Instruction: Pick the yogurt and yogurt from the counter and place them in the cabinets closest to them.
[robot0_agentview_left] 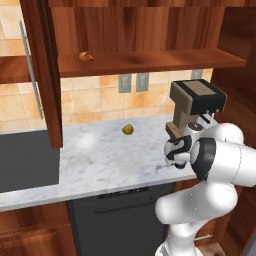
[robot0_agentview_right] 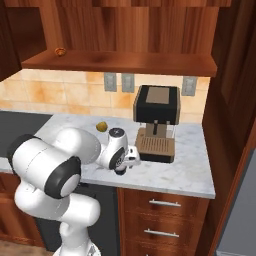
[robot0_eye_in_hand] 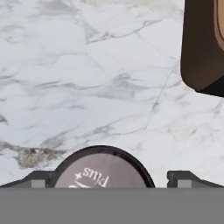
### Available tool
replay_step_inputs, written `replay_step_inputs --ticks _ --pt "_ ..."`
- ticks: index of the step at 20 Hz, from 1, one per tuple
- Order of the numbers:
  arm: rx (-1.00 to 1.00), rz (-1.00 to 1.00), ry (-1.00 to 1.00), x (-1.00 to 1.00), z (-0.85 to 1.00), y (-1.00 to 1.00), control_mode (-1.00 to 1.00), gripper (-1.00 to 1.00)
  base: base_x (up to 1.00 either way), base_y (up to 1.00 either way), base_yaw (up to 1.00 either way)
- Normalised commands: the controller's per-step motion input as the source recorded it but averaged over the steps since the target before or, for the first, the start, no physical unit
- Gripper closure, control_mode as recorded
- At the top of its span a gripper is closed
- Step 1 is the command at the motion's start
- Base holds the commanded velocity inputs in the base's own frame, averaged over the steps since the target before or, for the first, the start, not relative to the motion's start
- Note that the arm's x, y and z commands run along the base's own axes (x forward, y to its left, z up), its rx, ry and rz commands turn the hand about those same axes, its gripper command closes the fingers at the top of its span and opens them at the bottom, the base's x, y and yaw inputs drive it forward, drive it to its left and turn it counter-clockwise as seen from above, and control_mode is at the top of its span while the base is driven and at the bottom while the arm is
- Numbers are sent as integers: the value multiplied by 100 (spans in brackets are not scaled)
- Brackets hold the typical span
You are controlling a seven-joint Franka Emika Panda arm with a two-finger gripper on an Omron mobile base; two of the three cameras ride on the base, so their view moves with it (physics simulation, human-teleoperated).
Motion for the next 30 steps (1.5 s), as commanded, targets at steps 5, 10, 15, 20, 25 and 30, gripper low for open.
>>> replay_step_inputs --ticks 5,10,15,20,25,30 --pt "0 0 4 1 -26 0 -100 100 0 0 0" --pt "0 0 1 0 -12 0 -100 100 0 0 0" --pt "0 -1 0 0 6 0 -100 100 0 0 0" --pt "1 -5 -1 -1 50 0 -100 100 0 0 0" --pt "0 -1 -1 -6 62 0 -100 100 0 0 0" --pt "0 0 0 -16 67 0 -100 100 0 0 0"
